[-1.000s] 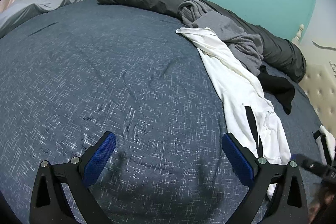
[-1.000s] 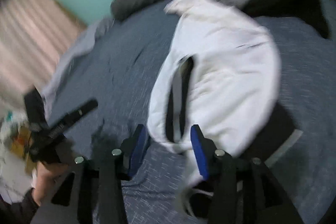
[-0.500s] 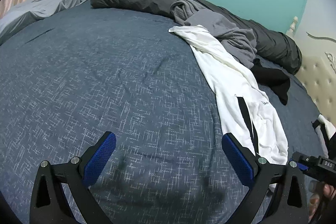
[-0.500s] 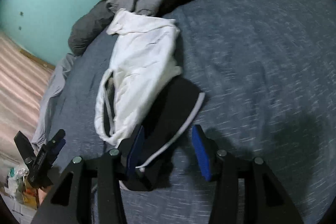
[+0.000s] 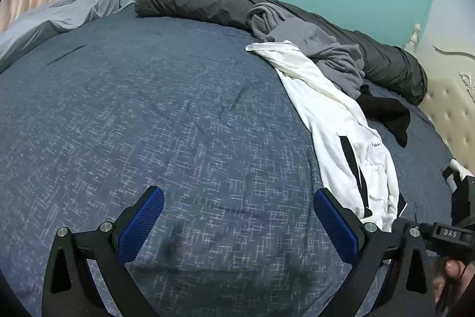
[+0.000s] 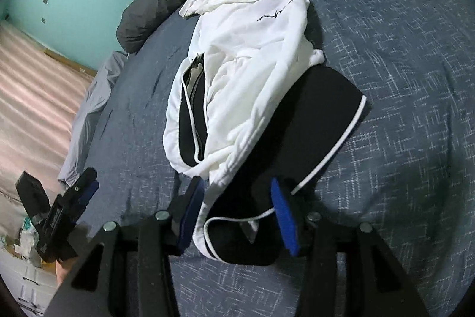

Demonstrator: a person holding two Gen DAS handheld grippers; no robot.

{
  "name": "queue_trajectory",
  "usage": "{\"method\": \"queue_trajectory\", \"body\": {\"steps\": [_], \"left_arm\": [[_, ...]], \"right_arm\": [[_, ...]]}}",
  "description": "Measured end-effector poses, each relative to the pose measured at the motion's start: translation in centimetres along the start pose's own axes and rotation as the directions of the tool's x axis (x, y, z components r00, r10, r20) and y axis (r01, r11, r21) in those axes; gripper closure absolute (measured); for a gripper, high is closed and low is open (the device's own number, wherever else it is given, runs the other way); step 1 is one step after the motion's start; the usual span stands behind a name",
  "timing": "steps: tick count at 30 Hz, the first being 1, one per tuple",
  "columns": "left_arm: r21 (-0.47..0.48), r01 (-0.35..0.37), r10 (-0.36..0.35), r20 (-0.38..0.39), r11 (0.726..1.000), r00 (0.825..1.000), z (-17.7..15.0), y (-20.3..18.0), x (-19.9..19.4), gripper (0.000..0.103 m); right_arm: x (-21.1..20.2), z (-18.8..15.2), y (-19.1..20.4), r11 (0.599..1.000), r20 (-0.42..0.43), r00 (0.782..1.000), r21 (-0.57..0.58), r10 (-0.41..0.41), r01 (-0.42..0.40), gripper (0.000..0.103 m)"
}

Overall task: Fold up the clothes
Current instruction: 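Drag the shorts by the waistband across the bed with the right gripper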

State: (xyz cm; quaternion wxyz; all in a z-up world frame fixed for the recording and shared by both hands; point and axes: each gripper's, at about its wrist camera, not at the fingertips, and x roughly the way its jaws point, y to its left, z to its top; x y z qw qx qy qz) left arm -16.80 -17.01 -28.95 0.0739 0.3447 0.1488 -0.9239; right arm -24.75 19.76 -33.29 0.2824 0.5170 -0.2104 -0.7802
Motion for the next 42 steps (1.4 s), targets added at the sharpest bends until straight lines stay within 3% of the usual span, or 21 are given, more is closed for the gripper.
{"method": "queue_trajectory", "body": {"steps": [1,4,10,14,17,18,20,21,27,29,32,36,39,42], "left_arm": [[-0.002,-0.001,0.001,0.001,1.000,1.000,0.0,0.2,-0.2,0.000],[0.001,-0.003,0.003,0.006,1.000,1.000,0.0,0.5,-0.7,0.000],[0.007,-0.007,0.007,0.006,1.000,1.000,-0.2,0.7,-1.2,0.000],[0.009,-0.008,0.008,0.003,1.000,1.000,-0.2,0.7,-1.1,0.000],[0.010,-0.004,0.004,-0.001,1.000,1.000,-0.2,0.6,-1.0,0.000],[0.012,-0.004,0.004,0.000,1.000,1.000,-0.1,0.5,-0.9,0.000],[0.011,0.000,0.000,-0.001,1.000,1.000,-0.1,0.3,-0.8,0.000],[0.012,0.002,-0.002,-0.002,1.000,1.000,-0.1,0.2,-0.8,0.000],[0.026,-0.001,0.001,-0.009,1.000,1.000,-0.4,-0.1,-0.6,0.000],[0.026,-0.004,0.004,-0.011,1.000,1.000,-0.4,0.0,-0.6,0.000],[0.026,-0.007,0.007,-0.012,1.000,1.000,-0.4,-0.1,-0.4,0.000],[0.029,-0.006,0.006,-0.014,1.000,1.000,-0.4,-0.2,-0.3,0.000],[0.031,-0.005,0.006,-0.015,0.999,1.000,-0.4,-0.3,-0.2,0.000],[0.033,-0.004,0.005,-0.017,0.999,1.000,-0.4,-0.4,-0.2,0.000]], "right_arm": [[-0.2,0.1,0.2,1.000,0.006,1.000,-0.008,0.005,-0.005,0.078],[-1.0,0.3,0.8,0.998,0.034,0.999,-0.056,-0.004,0.006,0.092],[-1.3,1.6,2.5,0.991,0.047,0.999,-0.130,0.023,-0.016,0.092],[-0.6,3.5,3.3,0.986,0.065,0.998,-0.165,-0.023,0.034,0.092],[-1.0,4.8,2.8,0.990,0.090,0.994,-0.122,-0.058,0.069,0.092],[-1.2,4.9,2.4,0.992,0.092,0.993,-0.099,-0.073,0.082,0.090],[-1.2,4.7,1.4,0.989,0.079,0.988,-0.062,-0.130,0.135,0.068],[-1.2,4.6,0.8,0.987,0.071,0.986,-0.046,-0.150,0.153,0.051],[-1.4,2.9,-4.7,0.981,0.053,0.981,0.072,-0.186,0.182,0.048],[-1.4,2.9,-5.5,0.984,0.061,0.985,0.082,-0.164,0.159,0.051],[-0.7,3.2,-5.1,0.993,0.049,0.993,0.052,-0.109,0.106,0.064],[-0.2,3.7,-3.3,0.998,0.036,0.998,0.000,-0.055,0.055,0.095],[-0.3,4.5,-2.0,1.000,0.061,0.998,-0.021,-0.017,0.018,0.100],[-0.4,5.5,-0.8,0.998,0.070,0.997,-0.043,-0.033,0.036,0.100]]}}
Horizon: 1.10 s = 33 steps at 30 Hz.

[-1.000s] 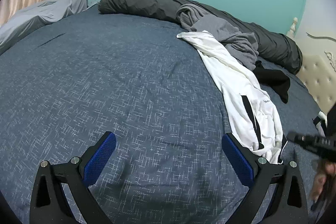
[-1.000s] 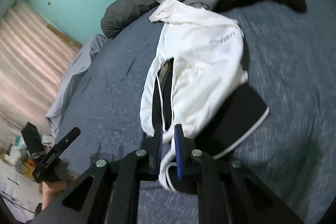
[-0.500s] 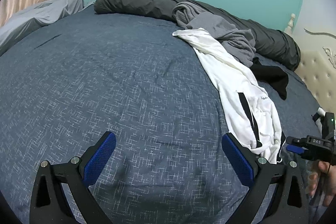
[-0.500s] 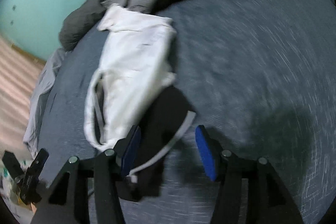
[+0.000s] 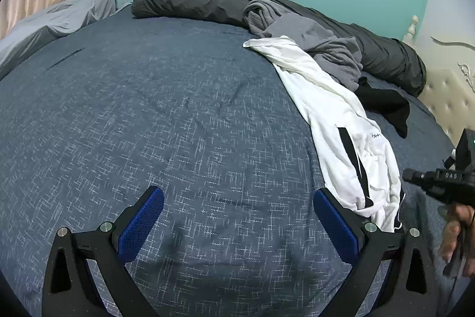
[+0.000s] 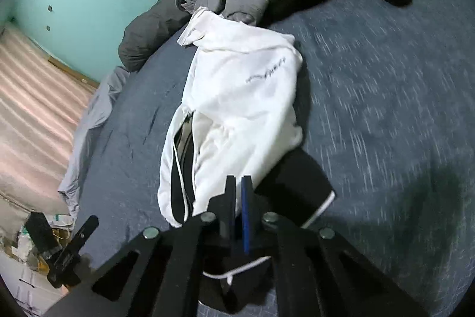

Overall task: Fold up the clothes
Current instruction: 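Drag the shorts by the waistband across the bed with the right gripper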

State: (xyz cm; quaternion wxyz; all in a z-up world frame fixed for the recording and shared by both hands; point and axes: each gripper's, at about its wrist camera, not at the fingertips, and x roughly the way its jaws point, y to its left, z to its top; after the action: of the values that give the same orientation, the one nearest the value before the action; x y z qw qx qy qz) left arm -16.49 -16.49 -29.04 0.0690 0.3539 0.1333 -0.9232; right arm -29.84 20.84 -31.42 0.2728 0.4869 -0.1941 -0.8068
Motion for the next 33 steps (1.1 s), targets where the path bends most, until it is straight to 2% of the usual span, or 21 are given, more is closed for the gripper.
{"method": "queue_trajectory", "body": {"steps": [2,5,7,9,11,14,19,23,33], "left_arm": [[0.001,0.001,-0.001,-0.001,1.000,1.000,0.0,-0.1,0.0,0.000],[0.001,0.003,-0.003,0.002,1.000,1.000,0.1,-0.1,0.0,0.000],[0.004,0.004,-0.004,0.001,1.000,1.000,0.0,-0.2,-0.1,0.000],[0.007,0.004,-0.004,-0.001,1.000,1.000,-0.1,-0.2,-0.1,0.000],[0.007,0.003,-0.003,0.000,1.000,1.000,-0.1,-0.2,-0.2,0.000],[0.003,0.002,-0.002,0.000,1.000,1.000,-0.1,-0.1,-0.3,0.000],[0.002,0.004,-0.004,-0.002,1.000,1.000,-0.1,-0.1,-0.3,0.000],[0.003,0.004,-0.004,-0.003,1.000,1.000,0.0,-0.1,-0.2,0.000],[-0.008,0.005,-0.005,-0.004,1.000,1.000,0.1,0.2,0.0,0.000]], "right_arm": [[-0.1,0.3,0.5,0.999,0.002,0.999,-0.014,-0.042,0.042,0.100],[-0.4,-0.7,0.4,0.998,-0.015,0.997,-0.004,-0.069,0.069,0.093],[-0.3,-2.0,0.5,0.997,-0.038,0.996,-0.029,-0.079,0.078,0.069],[-0.1,-3.4,0.8,0.994,-0.066,0.994,-0.069,-0.087,0.082,0.061],[-0.2,-4.4,1.3,0.986,-0.075,0.991,-0.133,-0.112,0.101,0.061],[-0.2,-5.6,2.1,0.951,-0.075,0.977,-0.254,-0.199,0.174,0.061],[0.7,-7.0,2.8,0.915,-0.115,0.961,-0.352,-0.250,0.196,0.061],[2.1,-6.5,3.0,0.915,-0.128,0.957,-0.350,-0.261,0.202,0.061],[4.5,-3.0,4.8,0.884,-0.023,0.954,-0.382,-0.298,0.267,0.061]]}}
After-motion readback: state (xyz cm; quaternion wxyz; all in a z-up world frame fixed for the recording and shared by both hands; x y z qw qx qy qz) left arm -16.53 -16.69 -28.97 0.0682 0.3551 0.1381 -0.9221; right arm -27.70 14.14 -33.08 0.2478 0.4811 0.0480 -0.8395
